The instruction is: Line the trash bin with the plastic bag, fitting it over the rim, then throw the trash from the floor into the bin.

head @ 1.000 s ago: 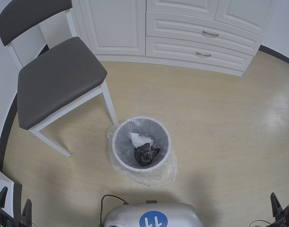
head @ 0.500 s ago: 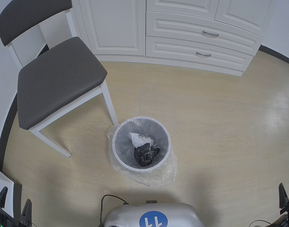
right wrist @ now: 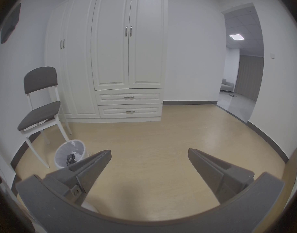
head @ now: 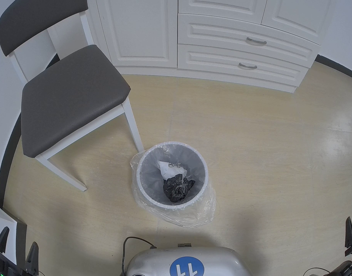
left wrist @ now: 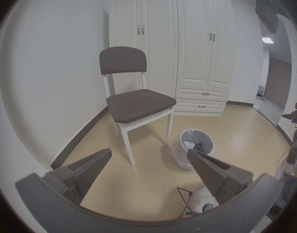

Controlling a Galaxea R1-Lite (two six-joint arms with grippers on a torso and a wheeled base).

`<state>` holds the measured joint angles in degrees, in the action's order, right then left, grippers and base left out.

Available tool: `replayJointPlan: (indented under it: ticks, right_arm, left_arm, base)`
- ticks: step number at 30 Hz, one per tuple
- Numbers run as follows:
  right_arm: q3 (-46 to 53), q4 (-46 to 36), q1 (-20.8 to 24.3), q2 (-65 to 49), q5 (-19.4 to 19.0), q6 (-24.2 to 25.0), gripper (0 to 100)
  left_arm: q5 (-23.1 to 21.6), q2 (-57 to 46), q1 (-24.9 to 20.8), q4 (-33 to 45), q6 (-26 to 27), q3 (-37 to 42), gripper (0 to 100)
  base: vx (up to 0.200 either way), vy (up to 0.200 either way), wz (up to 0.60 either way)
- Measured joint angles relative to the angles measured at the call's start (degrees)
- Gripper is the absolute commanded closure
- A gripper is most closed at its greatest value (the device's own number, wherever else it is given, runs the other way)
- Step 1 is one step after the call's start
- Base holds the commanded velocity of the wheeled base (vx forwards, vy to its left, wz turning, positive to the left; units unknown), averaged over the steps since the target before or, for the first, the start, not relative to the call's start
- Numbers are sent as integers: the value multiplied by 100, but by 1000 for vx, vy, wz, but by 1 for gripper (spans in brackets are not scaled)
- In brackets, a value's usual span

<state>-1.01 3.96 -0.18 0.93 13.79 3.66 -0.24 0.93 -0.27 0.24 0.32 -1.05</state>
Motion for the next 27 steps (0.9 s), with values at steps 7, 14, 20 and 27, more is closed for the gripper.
replayJointPlan:
  ticks: [7, 14, 20, 27]
  right_arm:
    - [0, 2, 0, 0, -354, 17, 0]
    - [0, -49, 2, 0, -1095, -27, 0]
    - [0, -112, 7, 0, -1103, -207, 0]
    - [0, -132, 11, 0, -530, -213, 0]
  left_arm:
    - [-22, 0, 0, -4, 30, 6, 0]
    - [-27, 0, 0, -13, 17, 6, 0]
    - [-22, 0, 2, -24, 4, 4, 0]
    - [-20, 0, 2, -24, 4, 0, 0]
  base:
    - [0, 0, 0]
    - [0, 0, 0]
    - [0, 0, 0]
    - [0, 0, 0]
